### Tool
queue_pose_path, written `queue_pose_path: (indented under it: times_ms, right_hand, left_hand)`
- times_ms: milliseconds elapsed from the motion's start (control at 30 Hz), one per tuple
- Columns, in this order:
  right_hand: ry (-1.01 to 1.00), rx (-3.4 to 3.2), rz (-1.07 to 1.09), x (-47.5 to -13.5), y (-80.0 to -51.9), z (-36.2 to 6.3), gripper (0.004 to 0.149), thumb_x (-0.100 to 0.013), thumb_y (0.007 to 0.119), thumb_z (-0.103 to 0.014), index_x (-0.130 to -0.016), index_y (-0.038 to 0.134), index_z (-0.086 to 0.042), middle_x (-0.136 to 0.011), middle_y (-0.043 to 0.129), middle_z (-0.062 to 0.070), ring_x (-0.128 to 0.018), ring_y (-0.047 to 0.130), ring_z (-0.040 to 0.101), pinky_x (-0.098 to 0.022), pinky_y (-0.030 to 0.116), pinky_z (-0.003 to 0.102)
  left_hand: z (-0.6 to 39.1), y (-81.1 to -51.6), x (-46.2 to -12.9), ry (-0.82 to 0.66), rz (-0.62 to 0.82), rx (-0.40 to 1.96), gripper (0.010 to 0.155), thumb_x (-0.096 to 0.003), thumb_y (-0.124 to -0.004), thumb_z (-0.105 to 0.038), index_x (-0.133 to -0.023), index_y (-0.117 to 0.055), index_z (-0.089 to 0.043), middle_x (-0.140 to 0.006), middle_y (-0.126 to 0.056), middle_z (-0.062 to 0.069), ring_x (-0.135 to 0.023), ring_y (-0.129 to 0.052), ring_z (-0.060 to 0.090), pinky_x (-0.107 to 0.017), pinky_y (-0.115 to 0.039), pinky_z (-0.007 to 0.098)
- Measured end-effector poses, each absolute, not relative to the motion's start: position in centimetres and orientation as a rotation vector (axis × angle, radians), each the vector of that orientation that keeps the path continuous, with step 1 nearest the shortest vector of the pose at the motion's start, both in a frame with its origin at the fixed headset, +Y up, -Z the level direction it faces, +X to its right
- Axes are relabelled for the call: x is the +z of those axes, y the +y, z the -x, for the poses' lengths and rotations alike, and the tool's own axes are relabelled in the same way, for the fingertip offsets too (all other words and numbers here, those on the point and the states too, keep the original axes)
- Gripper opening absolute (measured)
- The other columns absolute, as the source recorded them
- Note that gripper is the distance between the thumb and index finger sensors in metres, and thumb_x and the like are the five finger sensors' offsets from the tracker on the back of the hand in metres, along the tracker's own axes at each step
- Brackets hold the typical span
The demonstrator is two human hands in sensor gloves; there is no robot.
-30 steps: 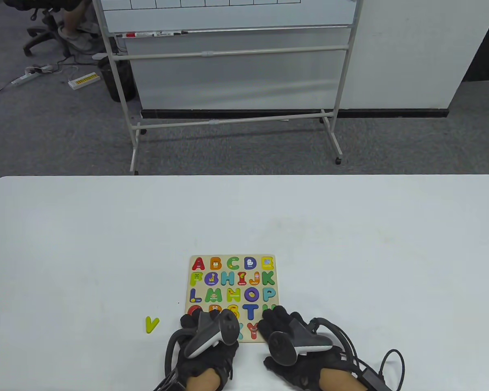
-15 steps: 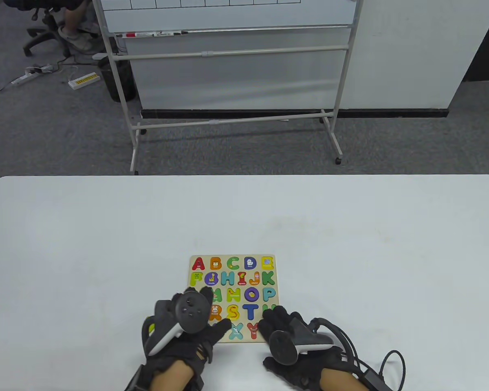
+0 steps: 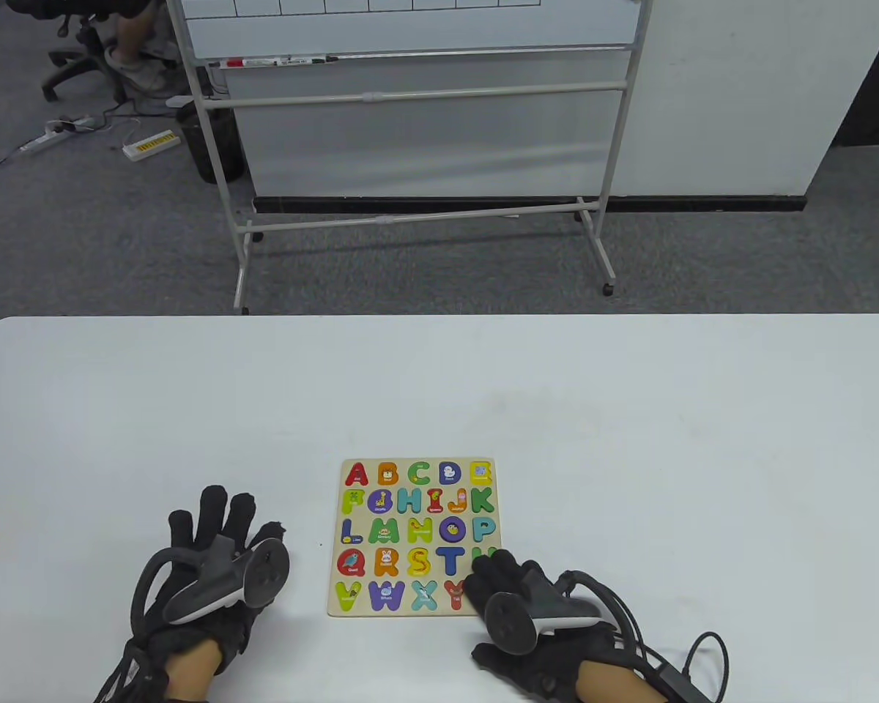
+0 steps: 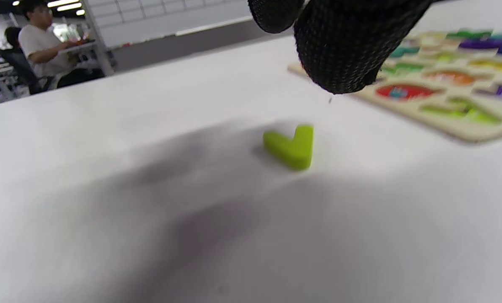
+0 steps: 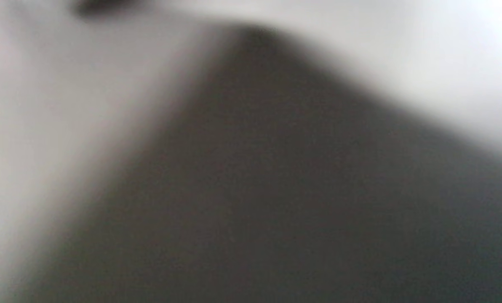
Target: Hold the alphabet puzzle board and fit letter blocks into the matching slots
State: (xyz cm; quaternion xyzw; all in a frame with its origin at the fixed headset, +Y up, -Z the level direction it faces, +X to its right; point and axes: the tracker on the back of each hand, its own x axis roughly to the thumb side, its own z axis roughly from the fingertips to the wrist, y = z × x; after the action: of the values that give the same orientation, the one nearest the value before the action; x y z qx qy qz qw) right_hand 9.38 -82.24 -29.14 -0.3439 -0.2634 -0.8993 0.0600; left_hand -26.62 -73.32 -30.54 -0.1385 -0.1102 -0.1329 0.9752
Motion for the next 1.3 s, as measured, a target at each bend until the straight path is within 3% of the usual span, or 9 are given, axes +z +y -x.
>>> queue_pose_path:
  times_ms: [133,300,500,567,633,833,1300]
  right_hand:
    - [-0.802,-2.726,1.044,-29.2,-82.2,-9.4,0.085,-0.047,0.024,-0.068,-0.101,-0.023,-0.022,-0.108,-0.030,0.008,-0.101,-0.025,0.035,-0.073,0.000,0.055]
    - [-0.807,-2.730,1.047,-29.2,-82.2,-9.4,0.085,-0.048,0.025,-0.068,-0.101,-0.023,-0.022,-0.108,-0.029,0.008,-0.101,-0.025,0.034,-0.073,0.000,0.055]
    - [-0.798,-2.730,1.053,-29.3,-82.2,-9.4,0.087,-0.049,0.028,-0.069,-0.102,-0.022,-0.022,-0.109,-0.028,0.008,-0.102,-0.024,0.035,-0.073,0.000,0.055]
    - [-0.796,-2.730,1.058,-29.3,-82.2,-9.5,0.087,-0.049,0.029,-0.069,-0.102,-0.022,-0.022,-0.109,-0.028,0.009,-0.102,-0.024,0.035,-0.073,0.001,0.055]
    - [-0.794,-2.727,1.057,-29.3,-82.2,-9.4,0.087,-0.049,0.028,-0.069,-0.102,-0.022,-0.022,-0.109,-0.028,0.009,-0.102,-0.024,0.035,-0.073,0.001,0.055]
    - [-0.790,-2.723,1.052,-29.2,-82.1,-9.4,0.087,-0.049,0.028,-0.069,-0.102,-0.022,-0.022,-0.108,-0.029,0.009,-0.102,-0.024,0.035,-0.073,0.001,0.055]
    - [-0.788,-2.757,1.051,-29.3,-82.0,-9.4,0.087,-0.051,0.033,-0.070,-0.104,-0.018,-0.023,-0.111,-0.025,0.008,-0.103,-0.021,0.034,-0.074,0.003,0.055]
  left_hand:
    - [26.6,-74.7,-31.0,-0.211,0.306,-0.238,0.076,-0.0501,-0.081,-0.047,-0.111,-0.041,-0.025,-0.116,-0.013,0.024,-0.101,-0.001,0.059,-0.065,-0.016,0.079]
    - [26.3,-75.6,-31.6,-0.186,0.331,-0.260,0.072,-0.0503,-0.081,-0.048,-0.110,-0.047,-0.025,-0.118,-0.030,0.020,-0.106,-0.012,0.055,-0.065,-0.016,0.079]
    - [25.7,-76.5,-31.9,-0.159,0.317,-0.267,0.069,-0.0500,-0.080,-0.049,-0.108,-0.052,-0.024,-0.111,-0.056,0.016,-0.108,-0.044,0.050,-0.066,-0.020,0.079]
    - [25.8,-76.8,-32.0,-0.160,0.307,-0.231,0.065,-0.0505,-0.078,-0.047,-0.107,-0.055,-0.024,-0.102,-0.069,0.013,-0.097,-0.069,0.044,-0.068,-0.030,0.076]
    - [26.1,-76.9,-32.0,-0.143,0.305,-0.176,0.063,-0.0510,-0.079,-0.046,-0.106,-0.056,-0.023,-0.096,-0.074,0.013,-0.089,-0.077,0.042,-0.069,-0.038,0.074]
    - [25.8,-77.1,-32.1,-0.133,0.212,-0.178,0.056,-0.0506,-0.080,-0.042,-0.100,-0.066,-0.019,-0.088,-0.082,0.012,-0.080,-0.086,0.040,-0.068,-0.047,0.072]
    - [25.0,-76.9,-32.8,-0.067,0.182,-0.177,0.052,-0.0474,-0.087,-0.040,-0.091,-0.079,-0.013,-0.079,-0.093,0.014,-0.071,-0.097,0.040,-0.065,-0.057,0.070]
